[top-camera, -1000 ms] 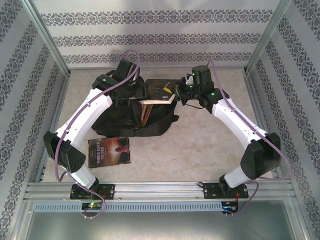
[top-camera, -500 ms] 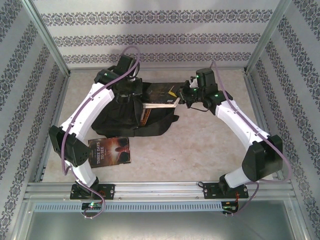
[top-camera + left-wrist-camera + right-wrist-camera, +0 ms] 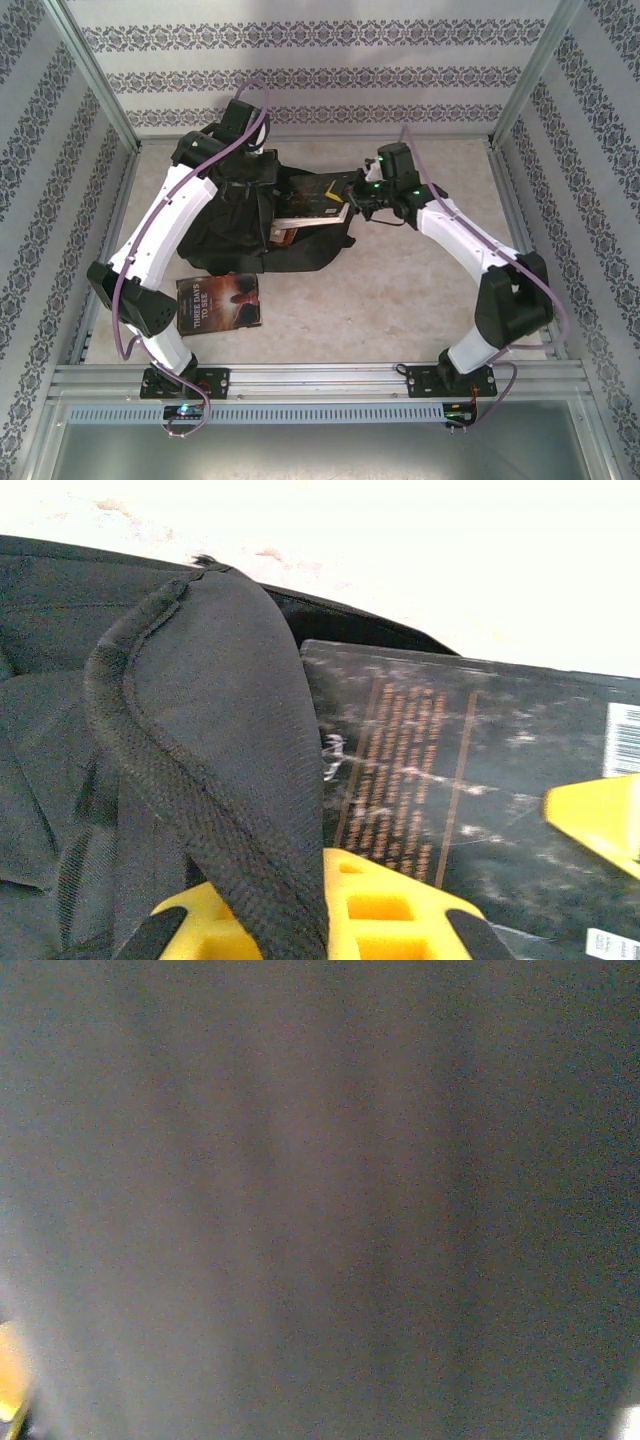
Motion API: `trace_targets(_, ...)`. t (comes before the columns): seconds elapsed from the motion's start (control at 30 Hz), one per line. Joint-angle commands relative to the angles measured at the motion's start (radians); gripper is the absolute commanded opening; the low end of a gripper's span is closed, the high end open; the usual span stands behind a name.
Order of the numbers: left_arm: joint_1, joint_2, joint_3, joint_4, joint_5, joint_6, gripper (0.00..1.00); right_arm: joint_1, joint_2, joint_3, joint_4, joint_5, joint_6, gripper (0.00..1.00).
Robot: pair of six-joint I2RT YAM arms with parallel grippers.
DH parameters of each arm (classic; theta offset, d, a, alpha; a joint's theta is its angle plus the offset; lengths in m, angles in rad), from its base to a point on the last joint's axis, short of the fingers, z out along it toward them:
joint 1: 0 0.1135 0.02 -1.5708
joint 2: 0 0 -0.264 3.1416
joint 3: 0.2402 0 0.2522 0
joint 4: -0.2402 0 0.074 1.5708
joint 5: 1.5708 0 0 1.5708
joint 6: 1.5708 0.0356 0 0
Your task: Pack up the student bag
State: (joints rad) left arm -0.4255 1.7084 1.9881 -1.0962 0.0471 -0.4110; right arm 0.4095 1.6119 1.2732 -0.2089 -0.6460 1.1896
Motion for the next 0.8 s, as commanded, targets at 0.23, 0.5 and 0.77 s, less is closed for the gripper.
trace_targets(0.23,0.036,-0.041,0.097,0.1,0.071,-0.017,0.0,0.142,0.234,0.193,0.229,0.0,0.019,0.0)
trace_targets(0.5,0.055,0.036,0.196,0.136,0.109,-0.065,0.0,0.277,0.563,0.596,0.149,0.139,0.076,0.33)
trace_targets(0.77,0.111,0.057,0.181,0.139,0.124,-0.101,0.0,0.267,0.541,0.728,-0.176,0.249,-0.186,0.9)
